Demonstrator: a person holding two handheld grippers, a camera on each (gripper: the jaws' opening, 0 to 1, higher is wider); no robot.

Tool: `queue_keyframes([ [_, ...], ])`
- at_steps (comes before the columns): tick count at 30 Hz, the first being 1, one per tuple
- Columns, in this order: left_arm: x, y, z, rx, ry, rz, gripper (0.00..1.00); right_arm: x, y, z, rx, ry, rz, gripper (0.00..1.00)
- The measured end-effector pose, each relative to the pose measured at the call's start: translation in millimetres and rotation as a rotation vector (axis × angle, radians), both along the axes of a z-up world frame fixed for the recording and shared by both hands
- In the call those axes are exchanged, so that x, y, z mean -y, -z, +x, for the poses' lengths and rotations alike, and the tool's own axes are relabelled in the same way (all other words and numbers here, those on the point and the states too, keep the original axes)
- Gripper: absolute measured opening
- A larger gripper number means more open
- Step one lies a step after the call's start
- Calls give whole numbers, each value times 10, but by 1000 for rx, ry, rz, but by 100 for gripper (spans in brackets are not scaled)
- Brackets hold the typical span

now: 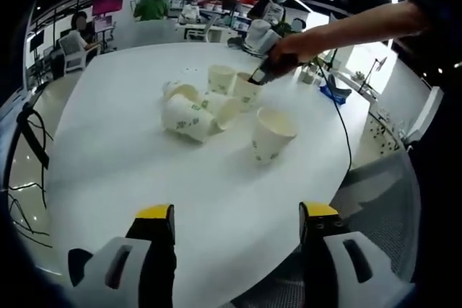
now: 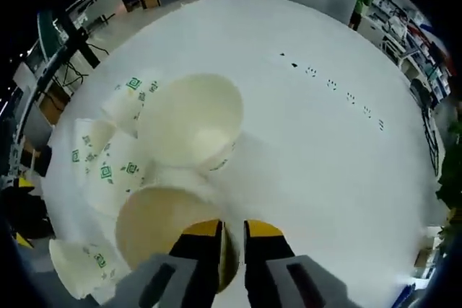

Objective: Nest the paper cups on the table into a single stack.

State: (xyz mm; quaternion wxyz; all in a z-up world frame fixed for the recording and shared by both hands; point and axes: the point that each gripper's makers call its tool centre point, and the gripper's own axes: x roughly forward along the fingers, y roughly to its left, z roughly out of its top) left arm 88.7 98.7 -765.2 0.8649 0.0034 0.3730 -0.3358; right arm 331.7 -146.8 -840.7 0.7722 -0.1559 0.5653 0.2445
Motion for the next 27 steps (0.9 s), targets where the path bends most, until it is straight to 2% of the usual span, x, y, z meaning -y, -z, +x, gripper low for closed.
queue_keyframes([
  [6, -31, 2, -7, 0, 0, 4, 68, -13, -1, -6, 7, 14, 10, 0],
  [13, -29, 0, -31, -1, 3, 5, 67, 40, -83, 34, 29, 17, 18, 0],
  [23, 73, -96, -33, 16, 19, 2, 67, 150, -204, -113, 22, 43, 46, 0],
  [27, 99, -142, -15, 28, 24, -1, 68, 199, -284, -253, 23, 45, 46, 0],
])
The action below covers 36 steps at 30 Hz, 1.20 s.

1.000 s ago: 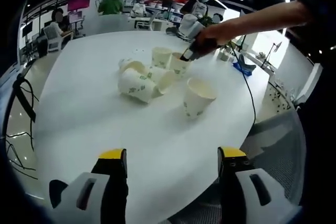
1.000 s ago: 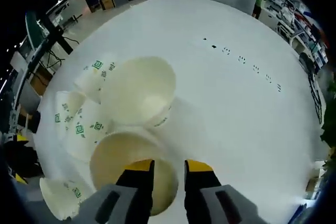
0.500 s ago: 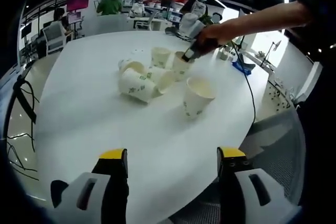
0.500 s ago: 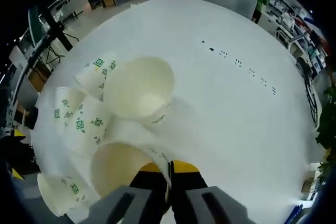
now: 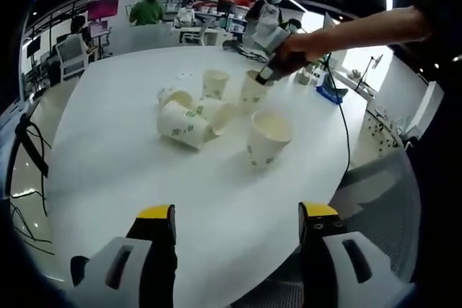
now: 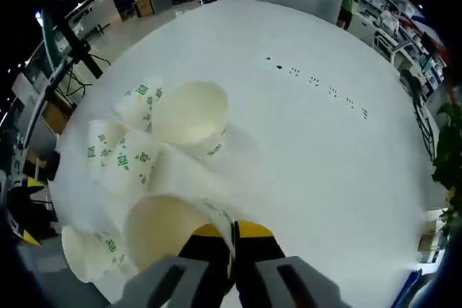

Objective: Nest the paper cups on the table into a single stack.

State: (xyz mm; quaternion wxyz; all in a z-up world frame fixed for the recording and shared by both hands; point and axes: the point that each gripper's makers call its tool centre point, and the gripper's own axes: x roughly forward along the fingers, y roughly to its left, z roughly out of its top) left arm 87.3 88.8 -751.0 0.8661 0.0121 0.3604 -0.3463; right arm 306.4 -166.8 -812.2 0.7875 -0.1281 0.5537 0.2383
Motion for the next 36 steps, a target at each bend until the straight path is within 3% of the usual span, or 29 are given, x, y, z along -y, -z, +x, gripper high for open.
queue_keyframes([
  [4, -8, 8, 42, 10, 2, 2, 68, -11, -25, -17, 3, 6, 13, 0],
  [8, -20, 17, 67, 19, 6, 3, 69, 1, -218, -110, 17, 0, 17, 0],
  [13, -18, 14, 89, 27, 7, 2, 69, -34, -257, -161, 20, -8, 44, 0],
  [22, 15, -2, 107, 35, 19, 1, 69, -185, -520, -317, 25, -75, 75, 0],
  [31, 50, -28, 92, 41, 29, 1, 69, -295, -624, -388, 25, -138, 81, 0],
  [36, 60, -28, 64, 38, 32, 4, 69, -442, -735, -536, 18, -194, 94, 0],
])
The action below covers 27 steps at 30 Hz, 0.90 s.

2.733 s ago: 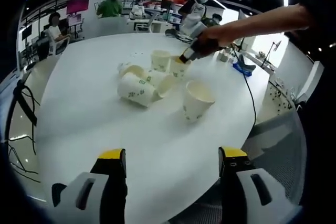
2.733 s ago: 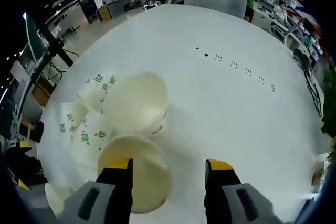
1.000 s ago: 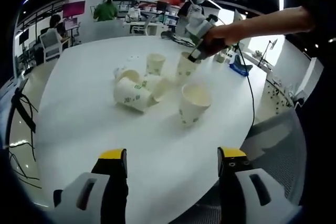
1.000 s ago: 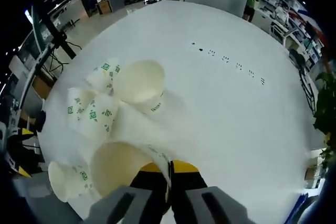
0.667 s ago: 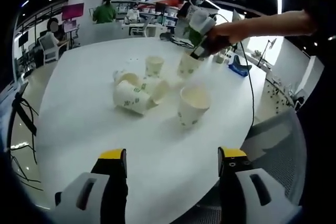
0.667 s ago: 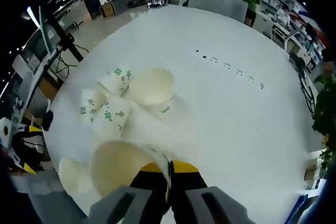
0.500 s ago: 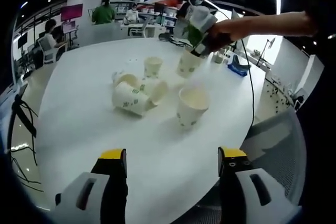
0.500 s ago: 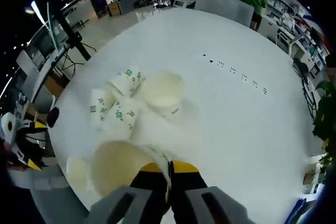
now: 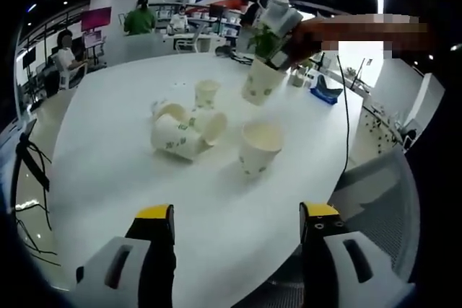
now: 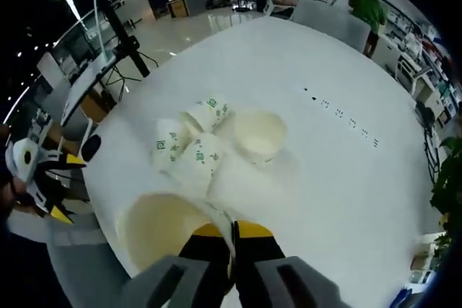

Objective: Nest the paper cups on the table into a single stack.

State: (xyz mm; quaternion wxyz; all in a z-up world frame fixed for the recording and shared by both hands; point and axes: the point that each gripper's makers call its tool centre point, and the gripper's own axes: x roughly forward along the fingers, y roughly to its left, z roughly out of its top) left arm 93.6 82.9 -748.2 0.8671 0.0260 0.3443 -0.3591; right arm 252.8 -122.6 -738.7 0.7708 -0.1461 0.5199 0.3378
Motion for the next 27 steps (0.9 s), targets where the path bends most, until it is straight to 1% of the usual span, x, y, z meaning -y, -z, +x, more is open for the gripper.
queue_keyframes([
  [2, -2, 1, -2, -1, 1, 1, 69, -40, -26, -27, -2, -19, 4, 0],
  [4, 5, -5, -8, 0, 3, 2, 69, -119, -107, -114, 0, -39, 11, 0],
  [9, 10, -2, -9, 1, 4, 1, 68, -274, -155, -218, -11, -85, 40, 0],
  [12, 23, -1, -17, 1, 9, 3, 68, -371, -180, -332, -14, -137, 30, 0],
  [15, 31, -11, -23, 0, 12, 1, 68, -446, -214, -467, -23, -161, 36, 0],
  [16, 43, -16, -34, 0, 12, 1, 68, -466, -217, -498, -25, -168, 37, 0],
  [17, 49, -16, -39, -1, 13, 0, 68, -464, -214, -486, -28, -179, 33, 0],
  [20, 48, -10, -49, -4, 14, 1, 68, -500, -203, -579, -32, -214, 21, 0],
  [21, 47, 0, -56, -7, 15, 1, 68, -529, -195, -641, -26, -250, 7, 0],
  [22, 49, 5, -60, -9, 15, 1, 68, -544, -187, -663, -22, -266, 3, 0],
  [24, 44, 27, -68, -12, 17, 4, 68, -546, -147, -634, -27, -277, 1, 0],
  [26, 46, 34, -79, -15, 17, 5, 68, -604, -156, -710, -38, -284, 6, 0],
  [27, 47, 33, -82, -15, 17, 4, 68, -616, -130, -698, -42, -286, 6, 0],
])
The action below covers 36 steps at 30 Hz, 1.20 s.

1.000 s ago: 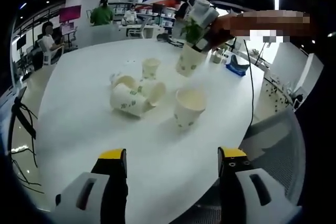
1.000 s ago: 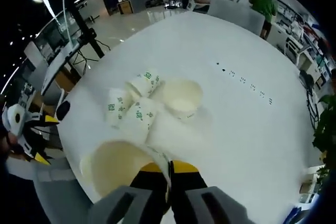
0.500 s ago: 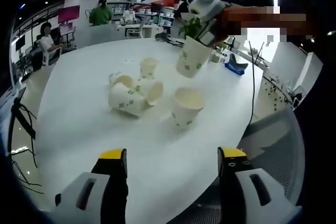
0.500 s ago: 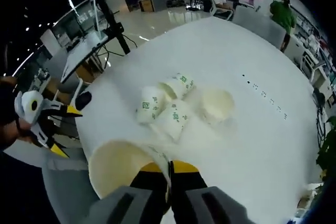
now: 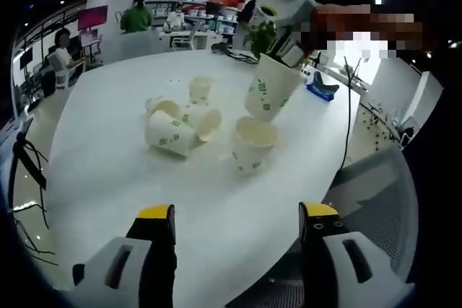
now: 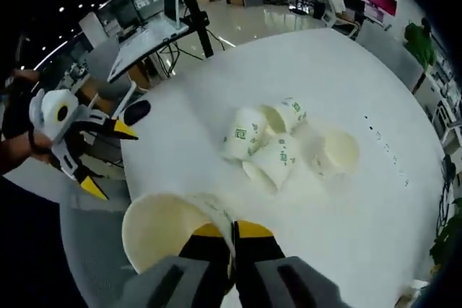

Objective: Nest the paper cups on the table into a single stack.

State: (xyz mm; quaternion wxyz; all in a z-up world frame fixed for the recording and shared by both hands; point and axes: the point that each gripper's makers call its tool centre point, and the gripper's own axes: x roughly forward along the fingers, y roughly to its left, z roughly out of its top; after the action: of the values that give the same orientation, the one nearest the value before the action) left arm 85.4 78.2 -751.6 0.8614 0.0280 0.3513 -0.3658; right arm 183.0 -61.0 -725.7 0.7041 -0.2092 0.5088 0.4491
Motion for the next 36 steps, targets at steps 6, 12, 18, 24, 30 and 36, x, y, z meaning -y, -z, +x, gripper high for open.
queue_keyframes([
  [6, -10, 3, -6, -4, -2, -2, 68, -58, 69, -43, -18, -17, -7, 0],
  [12, -20, 12, -16, -8, -5, -2, 68, -98, 180, -73, -31, -32, -18, 0],
  [18, -31, 29, -40, -17, -3, -2, 67, -120, 259, -41, -41, -43, -26, 0],
  [24, -40, 41, -37, -23, -7, -5, 67, -114, 254, -75, -42, -48, -35, 0],
  [30, -34, 44, -25, -25, -10, -7, 67, -112, 307, -109, -46, -56, -45, 0],
  [36, -41, 52, -28, -29, -14, -7, 67, -118, 349, -110, -52, -62, -50, 0],
])
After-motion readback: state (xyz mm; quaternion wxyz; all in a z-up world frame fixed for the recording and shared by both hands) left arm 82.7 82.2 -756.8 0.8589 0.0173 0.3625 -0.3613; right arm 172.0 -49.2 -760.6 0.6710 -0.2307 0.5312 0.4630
